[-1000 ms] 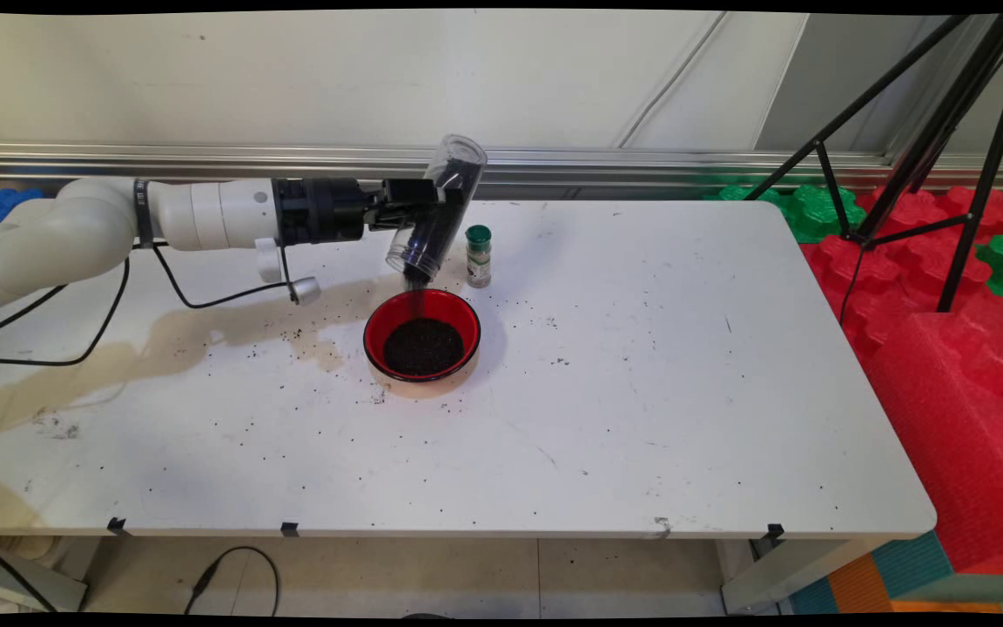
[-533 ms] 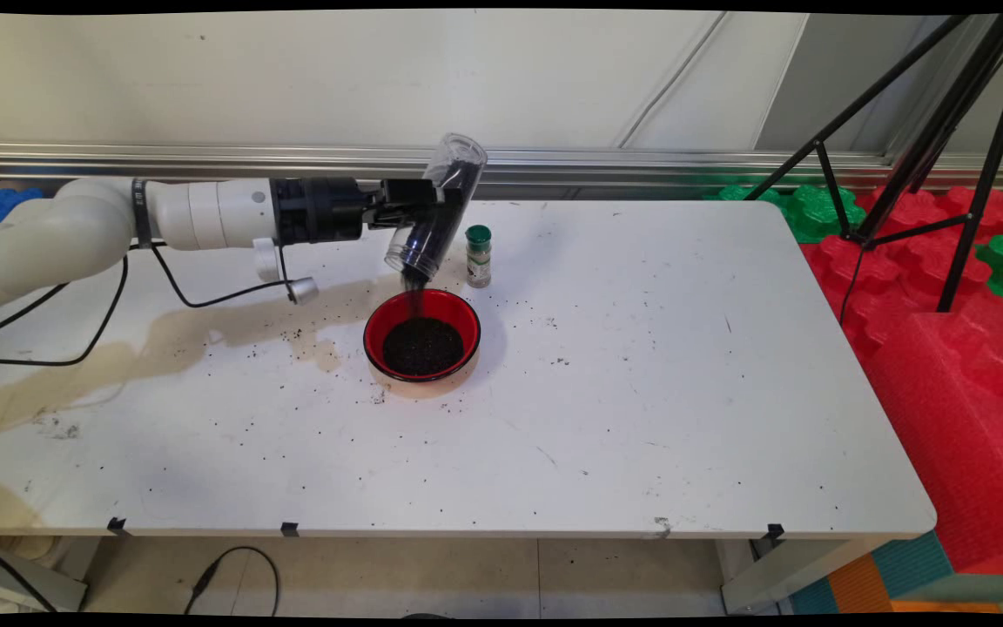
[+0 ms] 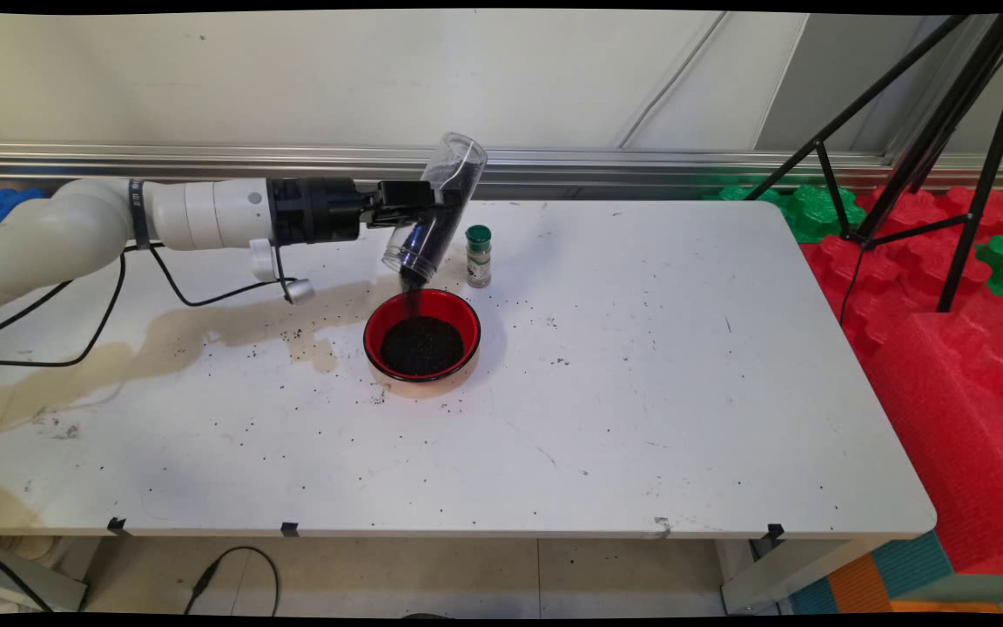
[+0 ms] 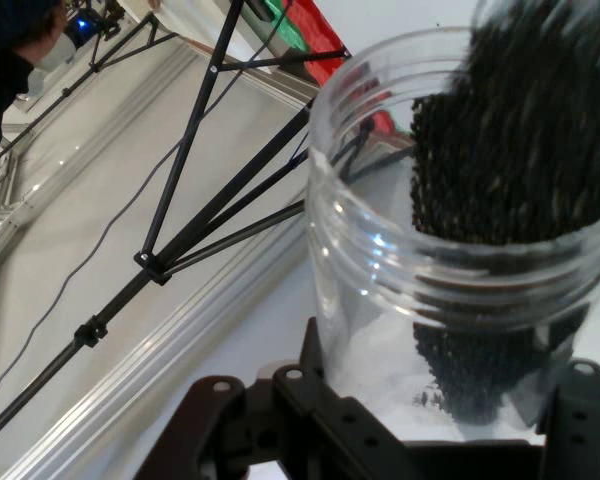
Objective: Pour the black seasoning powder in the red bowl
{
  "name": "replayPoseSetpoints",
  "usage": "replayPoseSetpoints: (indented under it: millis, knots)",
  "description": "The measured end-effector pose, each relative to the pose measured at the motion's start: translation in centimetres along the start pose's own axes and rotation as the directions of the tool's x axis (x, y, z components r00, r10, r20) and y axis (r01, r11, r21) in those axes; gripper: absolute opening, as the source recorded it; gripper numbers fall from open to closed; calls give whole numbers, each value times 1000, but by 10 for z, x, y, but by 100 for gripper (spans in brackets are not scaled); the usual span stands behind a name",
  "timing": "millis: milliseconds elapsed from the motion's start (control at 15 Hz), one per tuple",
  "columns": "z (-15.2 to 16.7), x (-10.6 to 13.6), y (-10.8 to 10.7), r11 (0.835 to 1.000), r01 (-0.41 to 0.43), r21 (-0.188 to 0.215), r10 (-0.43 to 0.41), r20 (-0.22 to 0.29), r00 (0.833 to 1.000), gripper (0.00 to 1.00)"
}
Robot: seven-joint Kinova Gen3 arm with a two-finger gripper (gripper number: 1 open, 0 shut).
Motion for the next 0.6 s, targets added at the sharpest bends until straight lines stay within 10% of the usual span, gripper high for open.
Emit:
replayPoseSetpoints:
  millis: [600]
  knots:
    - [-3, 0, -1, 999, -35, 19, 35, -5, 999, 0]
